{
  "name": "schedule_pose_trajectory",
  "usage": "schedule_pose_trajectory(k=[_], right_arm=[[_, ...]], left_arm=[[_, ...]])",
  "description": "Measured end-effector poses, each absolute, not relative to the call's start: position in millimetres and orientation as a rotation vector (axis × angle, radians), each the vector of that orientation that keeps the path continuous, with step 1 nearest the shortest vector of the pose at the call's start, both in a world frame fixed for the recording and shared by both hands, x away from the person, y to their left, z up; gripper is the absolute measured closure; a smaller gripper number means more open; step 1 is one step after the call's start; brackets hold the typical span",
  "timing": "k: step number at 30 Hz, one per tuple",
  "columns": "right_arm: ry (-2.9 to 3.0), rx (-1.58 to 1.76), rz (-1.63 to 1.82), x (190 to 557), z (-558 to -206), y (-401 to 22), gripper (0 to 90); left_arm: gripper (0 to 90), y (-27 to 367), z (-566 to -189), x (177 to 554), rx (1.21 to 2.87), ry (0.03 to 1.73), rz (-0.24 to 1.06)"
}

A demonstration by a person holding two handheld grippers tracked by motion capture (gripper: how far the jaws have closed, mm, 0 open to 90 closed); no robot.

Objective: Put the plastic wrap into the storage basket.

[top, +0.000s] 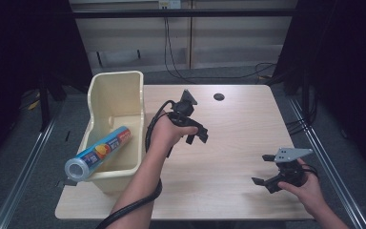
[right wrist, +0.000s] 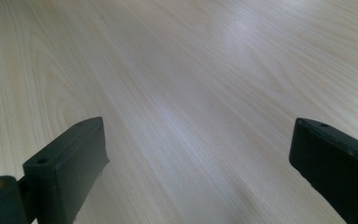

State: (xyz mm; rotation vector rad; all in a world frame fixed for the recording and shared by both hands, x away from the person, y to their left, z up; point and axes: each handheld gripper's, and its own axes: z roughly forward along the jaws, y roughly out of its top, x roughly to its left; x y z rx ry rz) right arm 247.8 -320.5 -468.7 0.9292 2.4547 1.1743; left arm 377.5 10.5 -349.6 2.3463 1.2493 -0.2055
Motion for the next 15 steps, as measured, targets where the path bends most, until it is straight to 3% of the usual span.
schedule_pose_trajectory(k=[15], right_arm=[[2.460,0.933,1.171,248.4,-470.2,-320.9,3.9]], left_arm=[[14.1,-4.4,-372.5,370.7,2.374,1.215,-0.214]])
